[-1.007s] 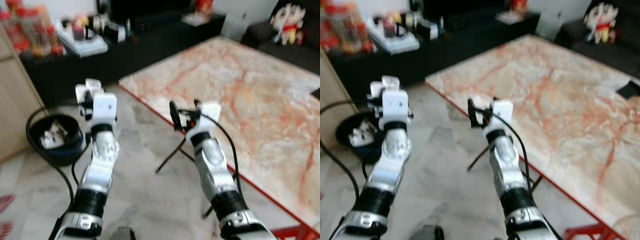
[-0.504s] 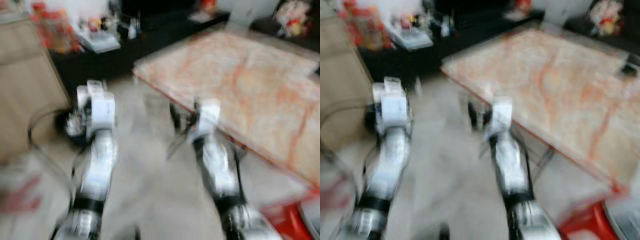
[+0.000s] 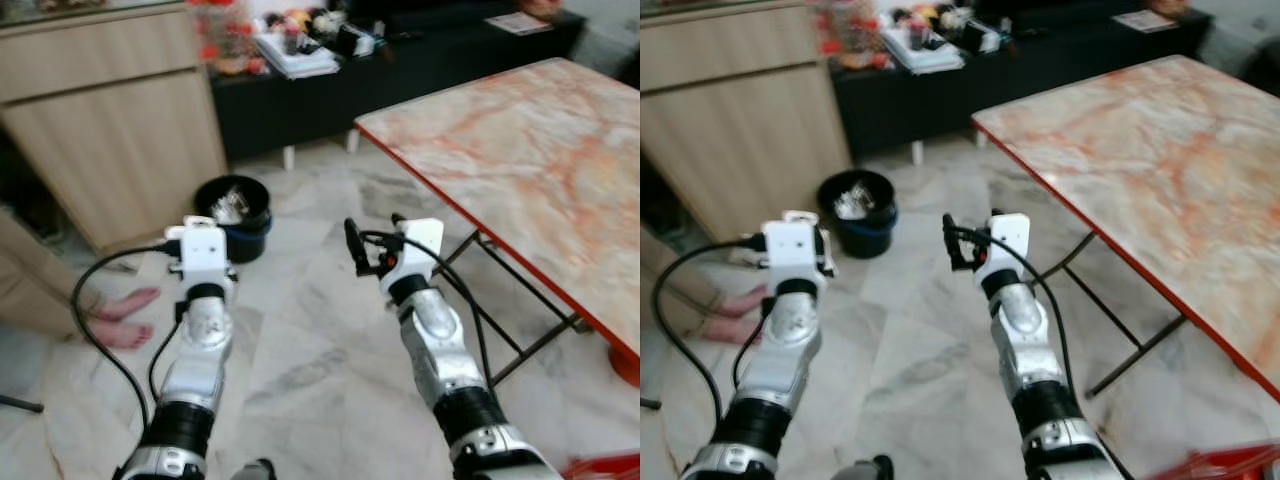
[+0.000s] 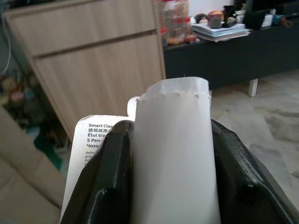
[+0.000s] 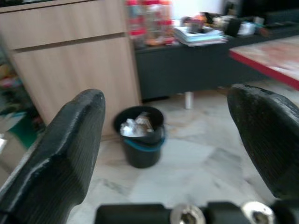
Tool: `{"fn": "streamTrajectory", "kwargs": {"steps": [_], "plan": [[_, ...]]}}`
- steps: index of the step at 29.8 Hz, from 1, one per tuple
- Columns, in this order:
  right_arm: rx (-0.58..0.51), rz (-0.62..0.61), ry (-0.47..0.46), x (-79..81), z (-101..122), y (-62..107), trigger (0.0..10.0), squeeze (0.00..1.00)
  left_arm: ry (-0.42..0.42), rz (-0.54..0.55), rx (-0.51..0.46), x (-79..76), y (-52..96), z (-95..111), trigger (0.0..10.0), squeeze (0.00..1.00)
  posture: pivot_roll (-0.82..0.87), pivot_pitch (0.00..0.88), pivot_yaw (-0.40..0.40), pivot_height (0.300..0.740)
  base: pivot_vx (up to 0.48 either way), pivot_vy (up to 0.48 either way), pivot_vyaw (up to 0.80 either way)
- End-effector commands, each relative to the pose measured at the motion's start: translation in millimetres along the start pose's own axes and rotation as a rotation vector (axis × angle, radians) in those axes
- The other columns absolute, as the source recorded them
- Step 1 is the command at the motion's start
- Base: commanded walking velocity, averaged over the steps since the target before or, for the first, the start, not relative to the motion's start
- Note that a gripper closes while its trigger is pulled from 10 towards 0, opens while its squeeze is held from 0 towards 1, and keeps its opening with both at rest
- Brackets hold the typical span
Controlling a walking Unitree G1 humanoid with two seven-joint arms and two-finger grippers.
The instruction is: Picking trash to rubbish bin
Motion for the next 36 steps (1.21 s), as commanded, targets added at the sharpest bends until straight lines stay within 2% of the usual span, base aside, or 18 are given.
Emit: {"fn": "streamTrajectory", "kwargs": {"steps": [1, 5, 8, 10, 13, 20, 26, 30, 33, 36], "plan": [[0.021, 0.006, -0.004, 2.0, -6, 0.9, 10.0, 0.00, 0.026, -0.019, 0.009, -6.2, 1.0, -2, 10.0, 0.00, 0.01, 0.085, -0.076, 0.740, 0.000, 0.000, 0.79], [0.023, 0.009, -0.006, 2.6, -7, 1.2, 10.0, 0.00, 0.046, -0.038, 0.016, -11.3, 2.3, -3, 10.0, 0.00, 0.01, 0.083, -0.076, 0.740, 0.000, 0.000, 0.79], [0.031, 0.017, -0.007, 4.3, -9, 1.8, 10.0, 0.00, 0.069, -0.100, -0.016, -22.1, 4.0, 3, 10.0, 0.00, 0.01, 0.086, -0.082, 0.740, 0.000, 0.000, 0.78], [0.036, 0.018, -0.015, 4.7, -11, 1.9, 10.0, 0.00, 0.069, -0.110, -0.011, -23.8, 4.1, 3, 10.0, 0.00, 0.01, 0.090, -0.084, 0.740, 0.000, 0.000, 0.00], [0.038, 0.007, -0.042, 3.5, -12, 2.4, 10.0, 0.00, 0.125, -0.137, 0.001, -27.1, 4.9, 1, 10.0, 0.00, 0.01, 0.091, -0.084, 0.740, 0.000, 0.000, 0.00], [0.039, 0.009, -0.038, 3.5, -13, 2.5, 10.0, 0.00, 0.102, -0.159, -0.015, -29.3, 5.0, 3, 10.0, 0.00, 0.01, 0.091, -0.081, 0.740, 0.252, 0.000, 0.00], [0.049, 0.010, -0.033, 2.6, -15, 2.7, 10.0, 0.00, 0.136, -0.195, -0.030, -36.8, 6.6, 7, 10.0, 0.00, 0.01, 0.088, -0.086, 0.740, 0.311, 0.000, 0.00], [0.063, 0.005, -0.043, 2.7, -17, 2.3, 10.0, 0.00, 0.131, -0.200, -0.029, -37.3, 7.4, 6, 10.0, 0.00, 0.01, 0.087, -0.079, 0.740, 0.311, 0.000, 0.00], [0.069, 0.018, -0.047, 5.8, -20, 2.9, 10.0, 0.00, 0.127, -0.207, -0.020, -37.9, 7.4, 3, 10.0, 0.00, 0.01, 0.087, -0.080, 0.740, 0.331, 0.000, -0.80], [0.067, 0.031, -0.033, 7.5, -22, 4.7, 10.0, 0.00, 0.115, -0.216, 0.010, -38.6, 8.8, -8, 10.0, 0.00, 0.01, 0.088, -0.078, 0.740, 0.348, 0.000, 0.00]]}}
Point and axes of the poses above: a point about 5 cm out from each wrist's last joint towards the gripper, its own y axis pointing back from the gripper into the wrist, its own z axis along the axis of the wrist's last joint, x = y × z, the point moved 6 cm from there along -y, pointing out of the wrist towards the gripper, and after that the axes turned 11 degrees about -y, right-handed, at the moved point
